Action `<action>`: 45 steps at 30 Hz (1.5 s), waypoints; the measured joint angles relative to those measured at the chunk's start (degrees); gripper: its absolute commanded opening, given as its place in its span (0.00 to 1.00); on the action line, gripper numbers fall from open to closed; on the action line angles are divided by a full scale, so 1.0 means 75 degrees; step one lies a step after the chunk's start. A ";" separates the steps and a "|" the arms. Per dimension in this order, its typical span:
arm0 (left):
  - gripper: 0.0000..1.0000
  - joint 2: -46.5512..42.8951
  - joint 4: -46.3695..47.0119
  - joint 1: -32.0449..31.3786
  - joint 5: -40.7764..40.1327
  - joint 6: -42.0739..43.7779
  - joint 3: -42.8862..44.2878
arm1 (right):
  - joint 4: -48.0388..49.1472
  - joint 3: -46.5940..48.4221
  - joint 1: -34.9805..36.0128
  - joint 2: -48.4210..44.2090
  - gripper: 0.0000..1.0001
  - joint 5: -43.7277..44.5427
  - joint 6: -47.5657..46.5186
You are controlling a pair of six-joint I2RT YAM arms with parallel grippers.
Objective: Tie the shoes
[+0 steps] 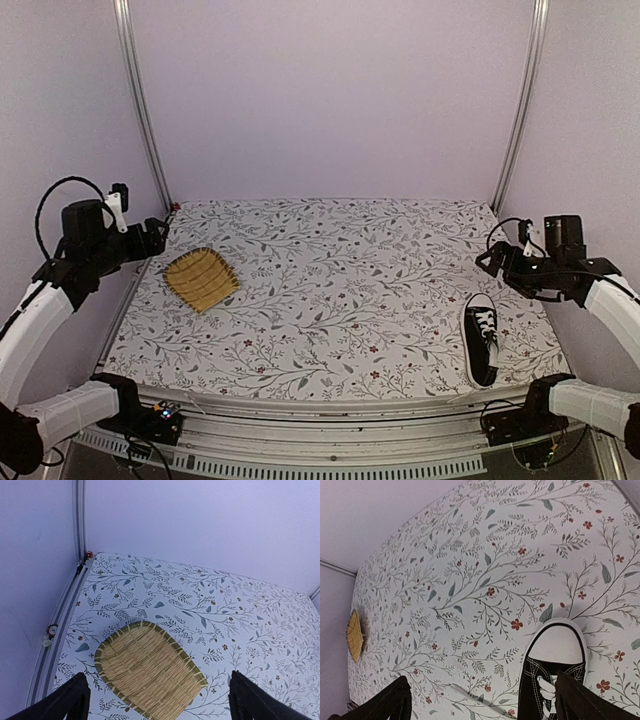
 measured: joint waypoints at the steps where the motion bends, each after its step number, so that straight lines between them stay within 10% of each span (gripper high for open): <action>1: 0.97 0.0041 0.0073 0.0000 0.0102 0.0067 0.0003 | -0.0070 -0.0041 0.0318 0.0216 0.98 0.0076 0.0067; 24: 0.97 0.0353 0.0181 0.0000 0.0755 0.0169 -0.0055 | -0.2352 -0.0699 0.2600 0.1271 0.93 0.3381 0.3139; 27: 0.96 0.0356 0.0184 0.0000 0.0854 0.0079 -0.0058 | -0.1874 -0.1058 0.2608 0.1716 0.81 0.2850 0.3098; 36: 0.97 0.0402 0.0353 0.0000 0.1201 -0.0201 -0.0192 | -0.1090 -0.1440 0.2748 0.1982 0.04 0.1702 0.2830; 45: 0.96 0.0522 0.0373 0.0000 0.1221 -0.0306 -0.0198 | -0.1102 -0.0294 0.3620 0.2052 0.02 0.1148 0.2856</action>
